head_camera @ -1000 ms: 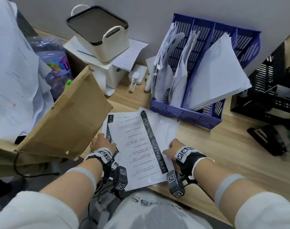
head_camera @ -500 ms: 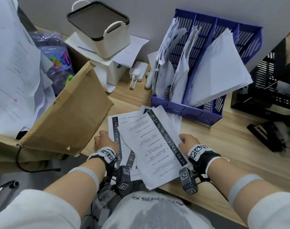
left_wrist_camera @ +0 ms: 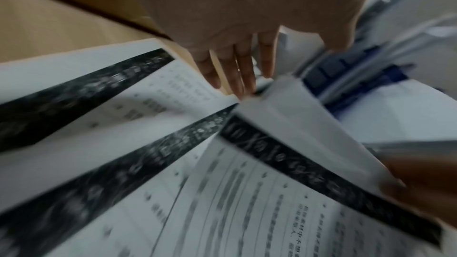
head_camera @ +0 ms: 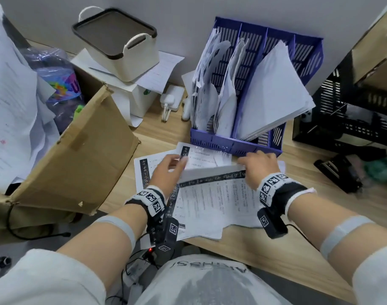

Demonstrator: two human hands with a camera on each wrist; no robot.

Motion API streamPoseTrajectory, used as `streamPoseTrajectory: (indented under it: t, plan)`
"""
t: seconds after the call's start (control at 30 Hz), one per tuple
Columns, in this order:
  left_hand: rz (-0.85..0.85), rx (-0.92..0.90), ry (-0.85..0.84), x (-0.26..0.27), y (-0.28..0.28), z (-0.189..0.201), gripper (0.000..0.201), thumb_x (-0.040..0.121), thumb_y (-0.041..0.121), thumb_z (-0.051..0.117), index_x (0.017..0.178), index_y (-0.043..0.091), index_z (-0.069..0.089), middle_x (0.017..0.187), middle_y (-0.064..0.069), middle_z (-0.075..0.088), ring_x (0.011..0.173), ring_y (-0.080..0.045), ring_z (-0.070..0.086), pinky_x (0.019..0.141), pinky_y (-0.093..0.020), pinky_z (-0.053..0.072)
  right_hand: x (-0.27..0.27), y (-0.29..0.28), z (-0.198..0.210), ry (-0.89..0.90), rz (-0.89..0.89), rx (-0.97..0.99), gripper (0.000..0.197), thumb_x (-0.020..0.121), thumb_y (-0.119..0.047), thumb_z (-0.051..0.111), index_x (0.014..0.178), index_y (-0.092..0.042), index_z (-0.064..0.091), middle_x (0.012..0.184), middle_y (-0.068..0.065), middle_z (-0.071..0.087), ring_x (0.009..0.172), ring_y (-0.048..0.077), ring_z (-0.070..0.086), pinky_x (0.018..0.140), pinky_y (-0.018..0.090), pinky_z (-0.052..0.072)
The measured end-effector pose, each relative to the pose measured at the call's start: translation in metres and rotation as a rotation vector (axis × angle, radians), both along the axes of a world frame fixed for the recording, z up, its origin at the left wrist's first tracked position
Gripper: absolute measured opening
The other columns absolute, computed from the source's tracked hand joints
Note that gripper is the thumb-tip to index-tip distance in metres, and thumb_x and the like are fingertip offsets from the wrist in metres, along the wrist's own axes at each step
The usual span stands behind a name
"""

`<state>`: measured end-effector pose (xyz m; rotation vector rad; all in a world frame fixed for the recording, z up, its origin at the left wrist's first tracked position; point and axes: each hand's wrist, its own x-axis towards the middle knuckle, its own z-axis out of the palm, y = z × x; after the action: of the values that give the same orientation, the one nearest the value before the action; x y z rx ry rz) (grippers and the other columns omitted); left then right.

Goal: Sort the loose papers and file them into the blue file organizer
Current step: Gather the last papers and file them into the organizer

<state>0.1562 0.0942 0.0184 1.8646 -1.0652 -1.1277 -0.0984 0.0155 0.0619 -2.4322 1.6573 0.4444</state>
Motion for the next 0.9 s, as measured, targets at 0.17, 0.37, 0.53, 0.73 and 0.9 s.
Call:
streamPoseTrajectory:
  t: [0.17, 0.37, 0.53, 0.73, 0.9]
  plan:
    - [-0.63, 0.226, -0.312, -0.017, -0.014, 0.018, 0.049, 0.075, 0.054, 0.072, 0.119, 0.035, 0.062, 0.101, 0.012, 0.069, 0.094, -0.009, 0.065, 0.087, -0.028, 0.052, 0.042, 0.008, 0.003, -0.005, 0.306, 0.035, 0.04, 0.079, -0.013, 0.052, 0.11, -0.036, 0.061, 0.106, -0.007, 0.059, 0.109, 0.024, 0.048, 0.095, 0.045, 0.031]
    - [-0.49, 0.318, -0.289, -0.002, 0.006, -0.002, 0.029, 0.097, 0.014, 0.047, 0.073, 0.025, 0.06, 0.074, 0.001, 0.063, 0.076, -0.026, 0.063, 0.063, -0.029, 0.047, 0.047, 0.005, -0.015, -0.199, 0.116, -0.087, 0.029, 0.086, -0.032, 0.055, 0.115, -0.031, 0.052, 0.113, -0.002, 0.057, 0.109, 0.026, 0.048, 0.095, 0.044, 0.033]
    - [-0.184, 0.403, -0.285, 0.043, 0.02, -0.023, 0.027, 0.1, 0.017, 0.048, 0.123, 0.011, 0.06, 0.109, -0.01, 0.066, 0.083, -0.021, 0.057, 0.07, -0.026, 0.043, 0.02, -0.001, -0.044, -0.428, -0.468, 0.159, 0.062, 0.081, -0.033, 0.068, 0.132, -0.012, 0.04, 0.13, 0.014, 0.05, 0.118, 0.033, 0.05, 0.095, 0.037, 0.042]
    - [-0.141, 0.4, -0.34, 0.032, 0.015, -0.038, 0.028, 0.09, 0.028, 0.06, 0.115, 0.013, 0.063, 0.117, -0.013, 0.064, 0.099, -0.032, 0.062, 0.086, -0.04, 0.054, 0.022, 0.027, -0.085, -0.492, -0.717, 0.578, 0.06, 0.084, -0.037, 0.065, 0.124, 0.006, 0.049, 0.116, 0.024, 0.065, 0.102, 0.037, 0.066, 0.09, 0.047, 0.053]
    - [-0.133, 0.398, -0.323, 0.018, 0.003, -0.036, 0.042, 0.089, 0.032, 0.065, 0.125, 0.014, 0.054, 0.118, -0.01, 0.063, 0.102, -0.031, 0.061, 0.081, -0.035, 0.051, 0.031, 0.033, -0.092, -0.617, -0.724, 0.625, 0.041, 0.083, -0.027, 0.066, 0.113, 0.0, 0.059, 0.102, 0.017, 0.068, 0.088, 0.033, 0.066, 0.082, 0.045, 0.053]
